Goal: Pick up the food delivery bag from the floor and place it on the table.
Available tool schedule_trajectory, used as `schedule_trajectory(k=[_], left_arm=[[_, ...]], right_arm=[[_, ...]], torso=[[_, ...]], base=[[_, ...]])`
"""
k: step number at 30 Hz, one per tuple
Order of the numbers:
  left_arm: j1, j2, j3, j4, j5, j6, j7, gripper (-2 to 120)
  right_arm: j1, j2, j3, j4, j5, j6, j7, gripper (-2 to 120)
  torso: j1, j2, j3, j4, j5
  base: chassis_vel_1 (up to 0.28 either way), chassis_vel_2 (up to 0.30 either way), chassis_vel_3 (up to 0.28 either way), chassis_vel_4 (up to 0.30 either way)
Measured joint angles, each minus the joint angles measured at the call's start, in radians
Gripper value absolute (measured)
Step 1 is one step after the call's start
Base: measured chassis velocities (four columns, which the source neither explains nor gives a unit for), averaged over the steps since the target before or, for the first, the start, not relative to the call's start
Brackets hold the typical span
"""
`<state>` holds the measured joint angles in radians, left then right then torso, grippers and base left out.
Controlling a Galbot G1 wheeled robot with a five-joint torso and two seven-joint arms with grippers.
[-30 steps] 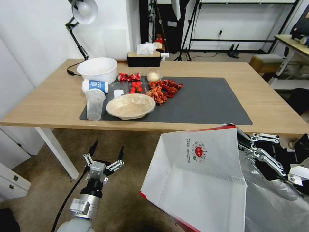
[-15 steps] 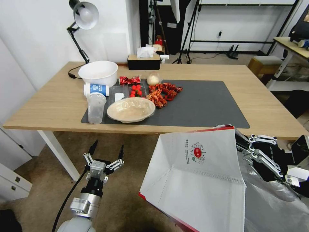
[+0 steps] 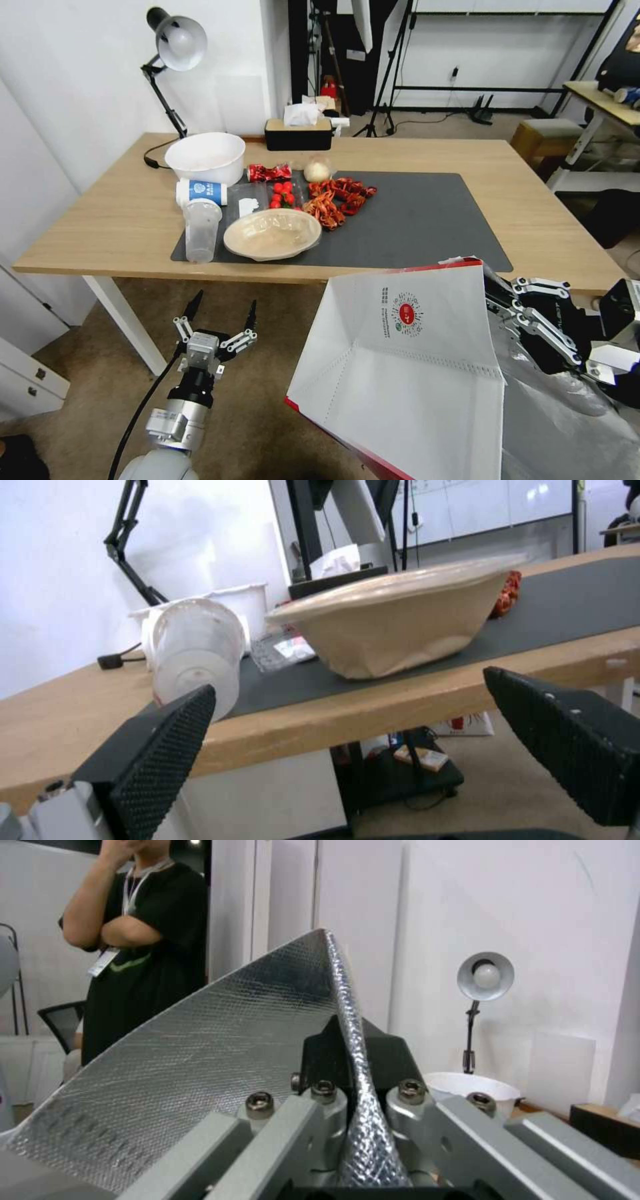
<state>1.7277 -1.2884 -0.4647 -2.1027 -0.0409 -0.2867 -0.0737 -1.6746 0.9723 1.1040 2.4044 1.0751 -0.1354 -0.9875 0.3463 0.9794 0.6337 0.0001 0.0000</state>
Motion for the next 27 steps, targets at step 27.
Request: schedule_trajectory(k=[27], left_arm=[[-0.009,0.003,0.006,0.006,-0.009,-0.039,0.014,100]], right_arm=[[0.005,-0.003,-0.005,-0.004,-0.003,0.001,0.004,0]], torso=[[0.032,0.075,0.043,-0.0001,0.0000]], base=[[0.000,0.000,0.000,0.000]])
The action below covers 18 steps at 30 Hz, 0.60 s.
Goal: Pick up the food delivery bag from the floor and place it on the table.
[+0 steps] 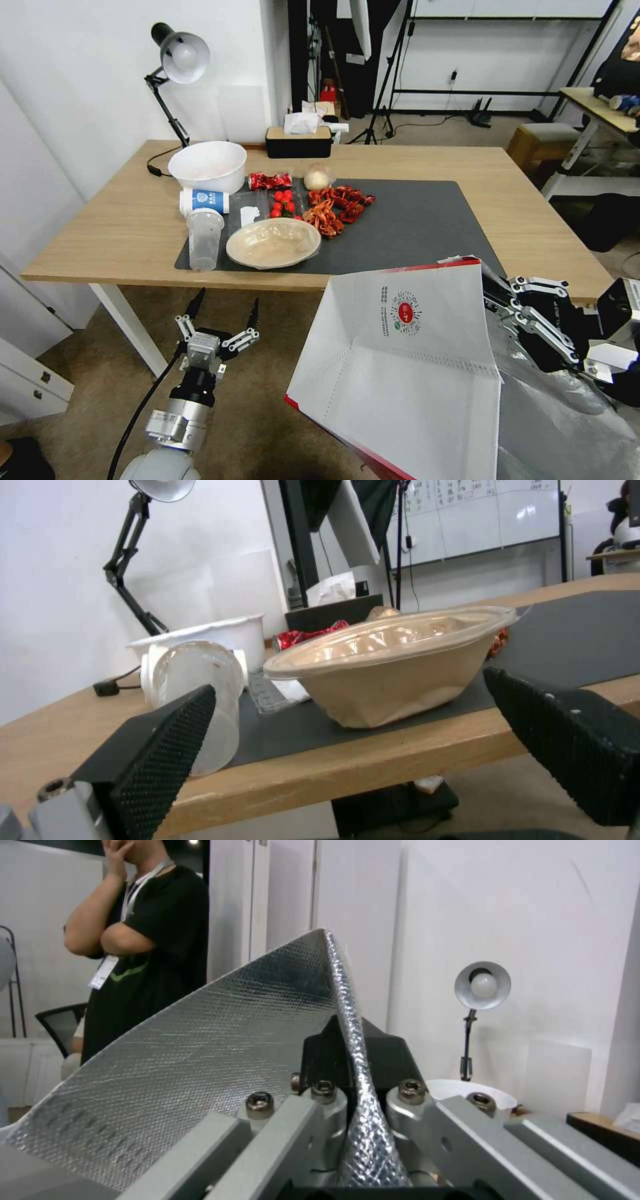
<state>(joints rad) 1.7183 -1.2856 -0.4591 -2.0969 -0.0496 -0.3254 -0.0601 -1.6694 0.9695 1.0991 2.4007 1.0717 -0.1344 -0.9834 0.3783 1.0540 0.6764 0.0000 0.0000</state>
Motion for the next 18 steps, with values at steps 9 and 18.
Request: schedule_trajectory(k=[9,18], left_arm=[[0.003,0.000,0.000,-0.002,0.006,0.004,-0.003,100],[-0.002,0.000,0.006,-0.001,0.005,0.003,-0.006,100]], right_arm=[[0.017,-0.023,-0.006,0.011,0.058,0.009,0.060,0],[0.083,-0.094,-0.068,0.062,0.158,0.102,0.392,0]], torso=[[-0.002,-0.004,-0.002,0.0000,0.0000],[-0.003,-0.007,-0.004,0.0001,0.0000]], base=[[0.000,0.000,0.000,0.000],[0.000,0.000,0.000,0.000]])
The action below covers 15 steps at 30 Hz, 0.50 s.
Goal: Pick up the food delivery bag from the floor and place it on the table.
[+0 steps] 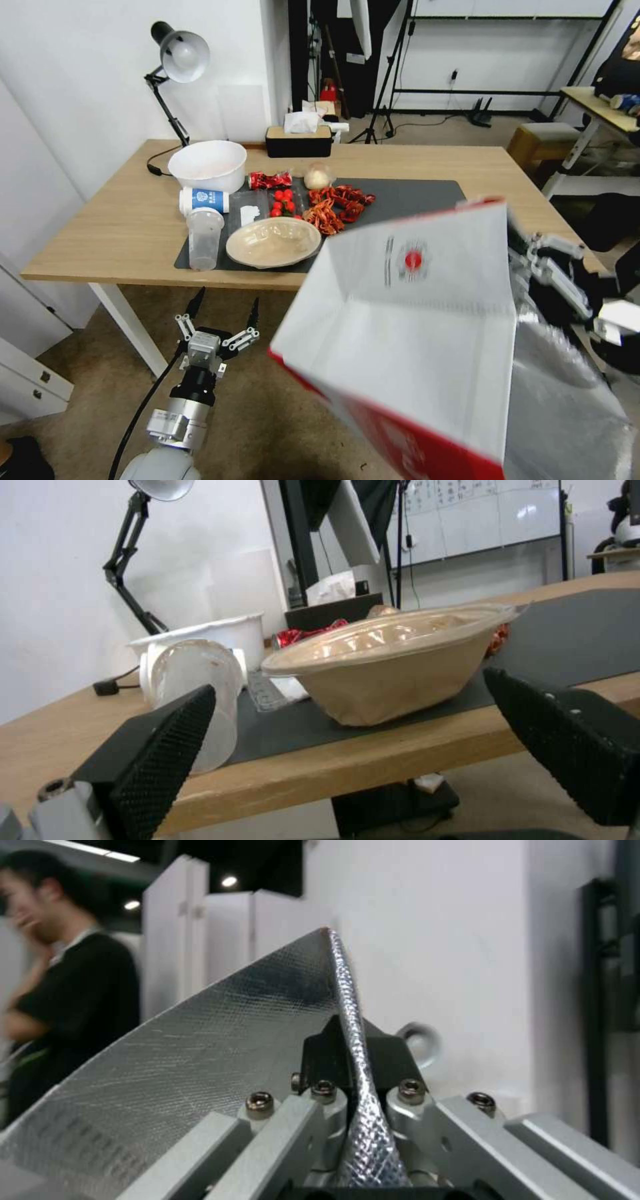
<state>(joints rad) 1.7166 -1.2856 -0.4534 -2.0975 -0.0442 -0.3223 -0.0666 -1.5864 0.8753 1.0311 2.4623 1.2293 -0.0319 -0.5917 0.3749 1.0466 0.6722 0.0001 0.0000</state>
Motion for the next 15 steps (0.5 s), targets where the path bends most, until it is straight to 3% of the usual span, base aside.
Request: schedule_trajectory(k=[2,3,5,7,9,11,13,15], left_arm=[[0.000,0.000,0.001,0.000,-0.001,-0.001,0.000,100],[0.000,0.000,0.001,0.000,-0.001,-0.001,0.000,100],[0.002,0.000,0.004,-0.003,-0.001,-0.003,0.001,100],[0.002,-0.001,0.004,-0.003,-0.001,-0.003,0.002,100],[0.002,-0.004,0.008,-0.003,0.003,-0.003,0.002,100],[0.002,-0.005,0.009,-0.003,0.004,-0.003,0.002,100],[0.002,-0.008,0.011,-0.004,0.007,-0.003,0.004,100],[0.002,-0.008,0.011,-0.004,0.007,-0.003,0.004,100]], right_arm=[[0.026,-0.020,-0.019,0.012,0.008,0.023,0.107,0],[0.026,-0.020,-0.019,0.012,0.008,0.023,0.107,0],[0.074,-0.061,-0.037,0.020,0.020,0.045,0.279,0],[0.081,-0.069,-0.039,0.021,0.024,0.047,0.308,0],[0.114,-0.098,-0.050,0.019,0.041,0.053,0.417,0],[0.121,-0.103,-0.052,0.017,0.047,0.053,0.437,0],[0.161,-0.122,-0.067,0.000,0.062,0.054,0.521,0],[0.172,-0.126,-0.072,-0.005,0.066,0.054,0.538,0]], torso=[[0.000,0.000,0.000,-0.0001,0.0000],[0.000,0.000,0.000,-0.0001,0.0000],[0.000,-0.001,-0.001,0.0002,0.0001],[0.000,-0.001,-0.001,0.0001,0.0001],[-0.001,-0.002,-0.001,0.0000,0.0000],[-0.001,-0.002,-0.001,0.0000,0.0000],[-0.001,-0.003,-0.001,-0.0002,0.0001],[-0.001,-0.003,-0.001,-0.0001,0.0001]], base=[[0.000,0.000,0.000,0.000],[0.000,0.000,0.000,0.000],[0.000,0.000,0.000,0.000],[0.000,0.000,0.000,0.000],[0.000,0.000,0.000,0.000],[0.000,0.000,0.000,0.000],[0.000,0.000,0.000,0.000],[0.000,0.000,0.000,0.000]])
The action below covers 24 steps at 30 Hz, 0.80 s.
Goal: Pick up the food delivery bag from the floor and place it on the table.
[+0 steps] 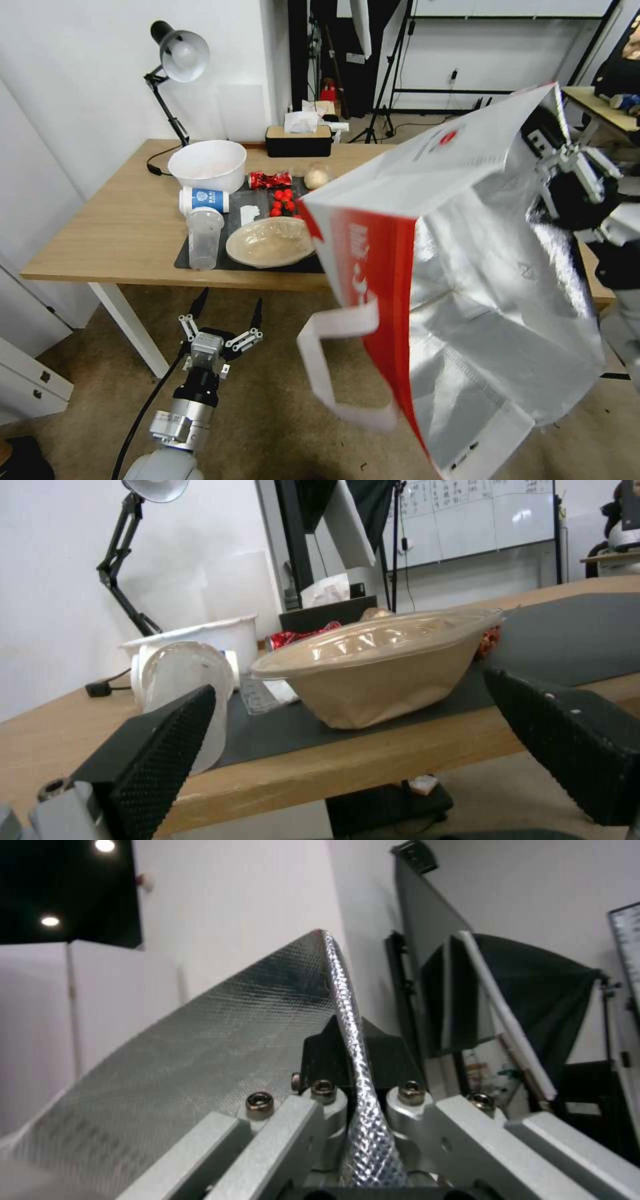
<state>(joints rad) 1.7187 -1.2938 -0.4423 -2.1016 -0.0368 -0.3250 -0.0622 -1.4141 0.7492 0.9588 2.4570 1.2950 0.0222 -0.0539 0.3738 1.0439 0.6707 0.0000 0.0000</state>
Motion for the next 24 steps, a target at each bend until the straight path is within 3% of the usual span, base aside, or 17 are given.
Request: schedule_trajectory(k=[10,24], left_arm=[[0.000,-0.011,0.004,0.001,0.015,0.008,0.003,100],[0.009,-0.024,0.016,-0.002,0.040,0.008,0.005,100]], right_arm=[[0.160,-0.019,-0.078,-0.093,0.062,0.003,0.136,0],[0.269,-0.017,-0.117,-0.202,0.109,0.015,0.302,0]], torso=[[0.000,-0.001,-0.001,0.0001,0.0001],[-0.001,-0.002,-0.001,0.0000,0.0001]], base=[[0.000,0.000,0.000,0.000],[0.000,0.000,0.000,0.000]])
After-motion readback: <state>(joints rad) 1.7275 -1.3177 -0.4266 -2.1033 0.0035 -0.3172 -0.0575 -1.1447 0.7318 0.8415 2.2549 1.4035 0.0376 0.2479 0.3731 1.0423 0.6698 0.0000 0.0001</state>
